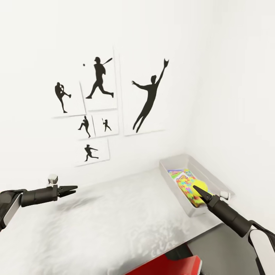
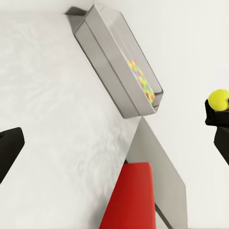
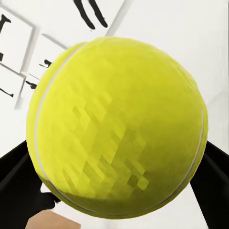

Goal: Put all the toys in the child's room - the three board games (two on the bed and one on the table), the two jigsaw puzzles on the table, and the tennis ball on the table - inside the toy box on the table in the child's room.

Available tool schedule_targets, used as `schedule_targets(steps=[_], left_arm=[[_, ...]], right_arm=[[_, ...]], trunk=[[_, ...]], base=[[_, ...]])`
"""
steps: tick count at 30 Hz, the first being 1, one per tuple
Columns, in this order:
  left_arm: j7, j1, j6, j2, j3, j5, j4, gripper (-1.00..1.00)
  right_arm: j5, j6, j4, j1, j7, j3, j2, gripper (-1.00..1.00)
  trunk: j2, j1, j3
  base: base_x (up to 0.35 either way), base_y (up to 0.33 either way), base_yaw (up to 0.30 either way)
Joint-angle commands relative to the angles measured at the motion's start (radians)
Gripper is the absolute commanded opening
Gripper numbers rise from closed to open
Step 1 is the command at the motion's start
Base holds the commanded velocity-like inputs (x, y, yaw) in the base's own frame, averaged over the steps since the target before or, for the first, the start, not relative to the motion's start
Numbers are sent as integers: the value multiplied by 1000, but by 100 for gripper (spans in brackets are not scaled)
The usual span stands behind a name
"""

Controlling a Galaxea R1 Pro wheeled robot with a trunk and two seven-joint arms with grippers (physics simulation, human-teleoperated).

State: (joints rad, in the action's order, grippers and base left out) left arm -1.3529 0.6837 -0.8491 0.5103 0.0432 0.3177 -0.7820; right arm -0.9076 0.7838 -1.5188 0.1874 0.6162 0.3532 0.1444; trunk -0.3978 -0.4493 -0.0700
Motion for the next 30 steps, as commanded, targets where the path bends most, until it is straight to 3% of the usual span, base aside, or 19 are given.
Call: schedule_targets(steps=[1, 9, 30], left_arm=[[-2, 1, -10, 0, 0, 3, 0, 100], [-1, 1, -9, 0, 0, 2, 0, 100], [-2, 1, -8, -1, 0, 2, 0, 100]], right_arm=[[-2, 6, 0, 1, 2, 1, 0, -100], [-2, 6, 0, 1, 2, 1, 0, -100], [-2, 6, 0, 1, 2, 1, 1, -100]], trunk=[[-2, -1, -2], [-2, -1, 2], [-2, -1, 2]], base=[[1, 1, -235], [28, 0, -193], [2, 0, -8]])
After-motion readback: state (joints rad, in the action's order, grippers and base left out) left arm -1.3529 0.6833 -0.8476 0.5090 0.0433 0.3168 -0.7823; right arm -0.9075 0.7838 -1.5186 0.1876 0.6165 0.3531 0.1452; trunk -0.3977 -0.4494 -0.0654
